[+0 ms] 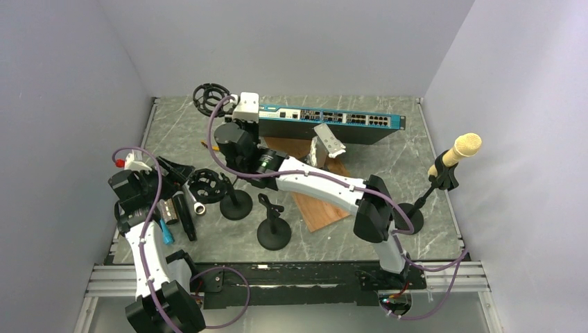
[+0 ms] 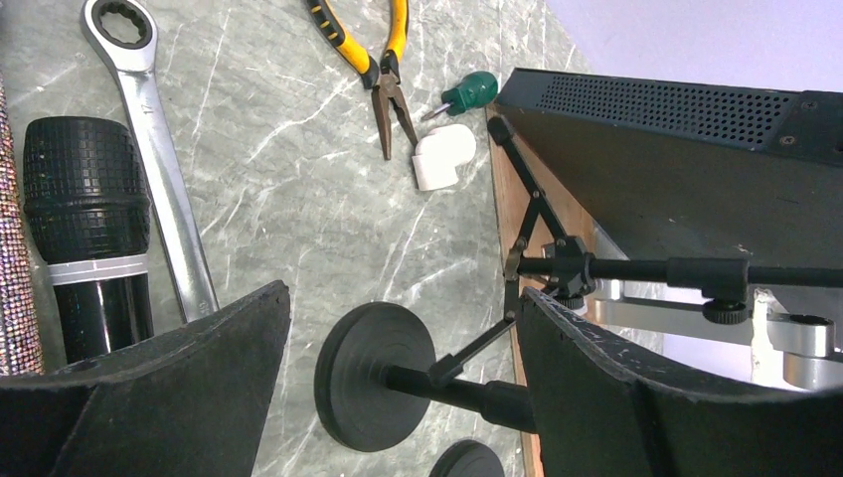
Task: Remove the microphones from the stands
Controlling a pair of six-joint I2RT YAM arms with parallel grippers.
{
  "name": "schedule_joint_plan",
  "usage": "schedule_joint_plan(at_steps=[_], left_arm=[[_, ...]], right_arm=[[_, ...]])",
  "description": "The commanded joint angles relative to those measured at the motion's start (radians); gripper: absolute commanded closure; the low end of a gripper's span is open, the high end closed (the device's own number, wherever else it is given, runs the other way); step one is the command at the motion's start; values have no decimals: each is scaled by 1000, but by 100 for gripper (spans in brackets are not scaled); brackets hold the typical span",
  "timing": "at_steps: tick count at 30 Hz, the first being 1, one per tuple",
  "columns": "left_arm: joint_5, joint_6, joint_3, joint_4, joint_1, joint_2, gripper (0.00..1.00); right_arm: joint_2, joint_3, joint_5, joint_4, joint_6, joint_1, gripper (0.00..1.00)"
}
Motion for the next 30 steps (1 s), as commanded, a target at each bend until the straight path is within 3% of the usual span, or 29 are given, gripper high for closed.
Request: schedule_joint_plan(at_steps=[1,12,20,22,24,26,30], left_arm=[[-5,23,15,34,-4,-8,13],[-58,49,32,-8,-3,-8,12],[-70,40,72,-27,-4,-12,10],[-73,46,92,-42,-3,-11,10],[-82,53,118,-64,-3,-14,9],[-103,57,149,-95,-3,-20,1],[-122,36,199,-102,-3,-23,0]], right_arm=[[-105,-73,64,6,65,3,100],[-161,-269,116,152,-36,3,100],[-160,-285,79,115,21,4,100],[-160,-296,80,122,19,2,92],[-168,-325,82,136,11,3,91],[-181,-354,83,147,8,0,89],[-198,-375,57,85,63,-13,87]])
